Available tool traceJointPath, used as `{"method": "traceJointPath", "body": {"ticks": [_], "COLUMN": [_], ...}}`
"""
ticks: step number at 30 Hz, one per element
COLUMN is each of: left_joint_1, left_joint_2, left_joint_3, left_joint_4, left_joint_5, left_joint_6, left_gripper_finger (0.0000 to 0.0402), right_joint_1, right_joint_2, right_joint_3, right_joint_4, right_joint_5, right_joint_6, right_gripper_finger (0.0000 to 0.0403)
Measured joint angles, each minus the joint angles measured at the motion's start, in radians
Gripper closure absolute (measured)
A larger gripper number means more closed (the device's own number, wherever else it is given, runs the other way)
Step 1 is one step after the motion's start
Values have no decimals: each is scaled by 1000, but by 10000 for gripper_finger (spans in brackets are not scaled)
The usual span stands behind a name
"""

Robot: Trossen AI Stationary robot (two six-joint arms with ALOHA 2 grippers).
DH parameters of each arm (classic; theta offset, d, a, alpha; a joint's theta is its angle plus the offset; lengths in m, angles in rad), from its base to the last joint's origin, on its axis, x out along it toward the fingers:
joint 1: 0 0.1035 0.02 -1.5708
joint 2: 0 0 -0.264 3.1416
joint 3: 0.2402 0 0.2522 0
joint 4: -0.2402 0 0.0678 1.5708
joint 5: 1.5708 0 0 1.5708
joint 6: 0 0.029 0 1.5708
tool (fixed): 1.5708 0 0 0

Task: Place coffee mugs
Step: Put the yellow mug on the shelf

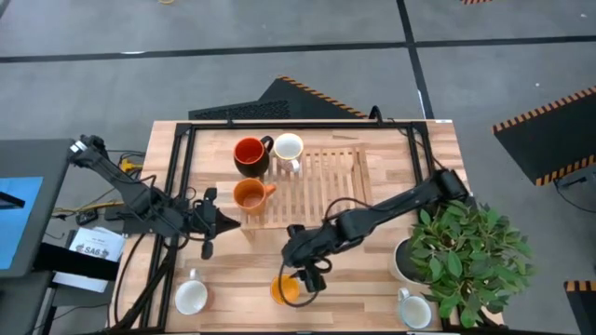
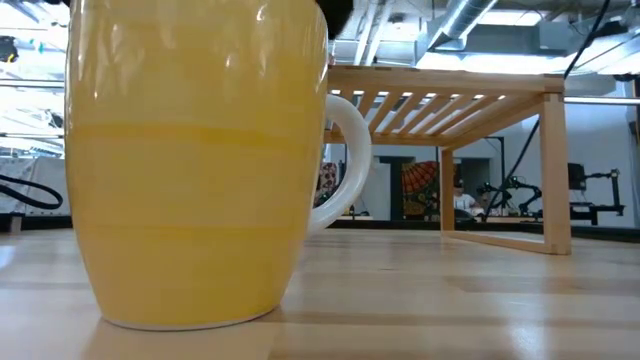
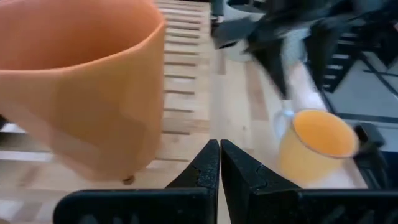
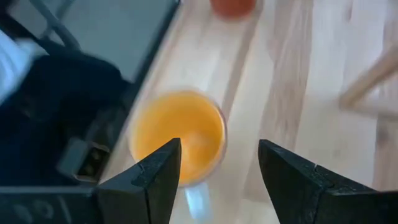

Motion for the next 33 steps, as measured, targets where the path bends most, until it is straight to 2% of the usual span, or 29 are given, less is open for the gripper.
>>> {"method": "traceJointPath", "body": {"ticks": [4,8,12,21,33], "left_joint_1": [0,0,1,14,15], "left_joint_2": [-71,-137,-174,-175,-175], "left_joint_3": [0,1,1,-12,-20], "left_joint_4": [-95,-193,-207,-212,-211], "left_joint_5": [3,-80,-116,-138,-138], "left_joint_6": [-40,-67,-48,-58,-69], "left_gripper_finger": [401,401,401,401,401], "right_joint_1": [-2,-2,-1,-1,-1], "right_joint_2": [29,29,28,113,162], "right_joint_3": [15,13,13,12,13], "right_joint_4": [-13,-31,-37,-5,-8], "right_joint_5": [-17,-29,-47,-99,-102], "right_joint_6": [0,5,50,141,179], "right_gripper_finger": [164,164,164,164,172]}}
